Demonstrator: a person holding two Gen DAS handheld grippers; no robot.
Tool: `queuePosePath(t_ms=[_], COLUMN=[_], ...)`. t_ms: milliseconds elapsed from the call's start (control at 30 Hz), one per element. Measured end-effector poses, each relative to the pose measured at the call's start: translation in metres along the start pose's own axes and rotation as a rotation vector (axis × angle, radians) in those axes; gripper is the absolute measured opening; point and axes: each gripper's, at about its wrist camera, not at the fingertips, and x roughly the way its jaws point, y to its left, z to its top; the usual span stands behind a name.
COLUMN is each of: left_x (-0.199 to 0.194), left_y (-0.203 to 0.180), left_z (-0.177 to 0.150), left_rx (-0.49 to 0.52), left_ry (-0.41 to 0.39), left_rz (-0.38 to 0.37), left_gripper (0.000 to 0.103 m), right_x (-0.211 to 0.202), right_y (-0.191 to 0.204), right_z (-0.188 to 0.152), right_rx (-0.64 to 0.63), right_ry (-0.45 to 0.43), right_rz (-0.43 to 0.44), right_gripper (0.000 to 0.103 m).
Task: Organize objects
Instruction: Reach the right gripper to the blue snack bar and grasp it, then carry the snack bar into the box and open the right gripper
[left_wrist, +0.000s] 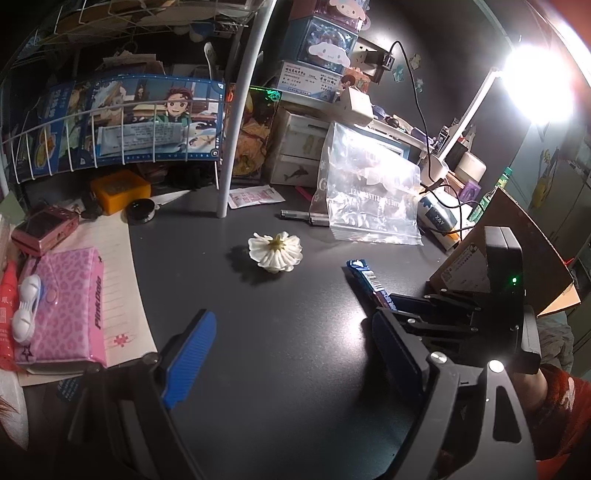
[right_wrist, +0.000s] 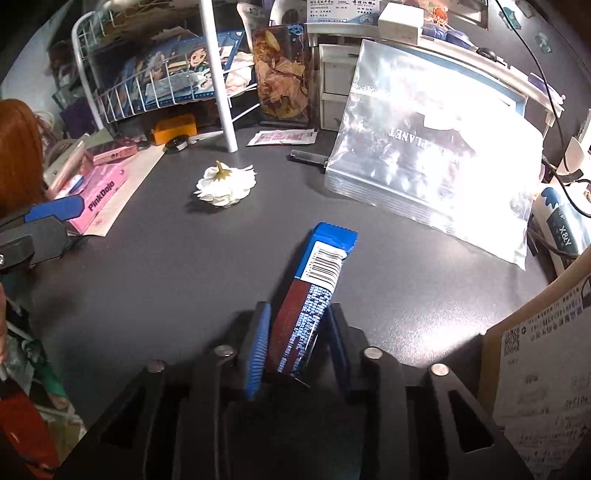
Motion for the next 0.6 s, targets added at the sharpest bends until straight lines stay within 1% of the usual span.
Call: queuePosePath(t_ms=[67,200,267,300,433,533,600], left_x=[-0.001,-0.006,-0.010,-0.012,-0.025,-0.038,-0.047], left_y=[0.000,-0.005,-0.009,-0.012,-0.027,-0.039,-0.050], left_z=[0.001,0.000,0.000,-0.001,-0.002,0.001,0.005], left_rx=[-0.001,0.006,0.015,0.022,0.054,0.079,0.099], left_ry=[0.001,-0.004,-0.006,-0.005,-0.011,-0.033,-0.050], left_rz=[0.000,-0.011,-0.019,-0.024,-0.076,-0.109,-0.129], left_gripper=[0.085,0.085,0.085,0.085,0.085,0.085,0.083], right_x=[-0.002,-0.011,-0.020,-0.027,-0.059,-0.087,-0.103], right_y=[0.001,0.012,0.019,0.024,0.045,0.056,0.062], right_z=[0.000,-0.003,-0.005,-0.005,-0.007,-0.007,-0.006], right_rx=[-0.004,-0.050,-0.066,-0.073,-0.123,-0.160,-0.189], right_ry=[-0.003,-0.005,-0.015,-0.023,-0.070,-0.113,-0.144], right_rz=[0.008,0.064,0.121,0.167,0.271,0.319,0.318], right_gripper=[0.016,0.015,0.015,0.015,0.015,0.015,0.015])
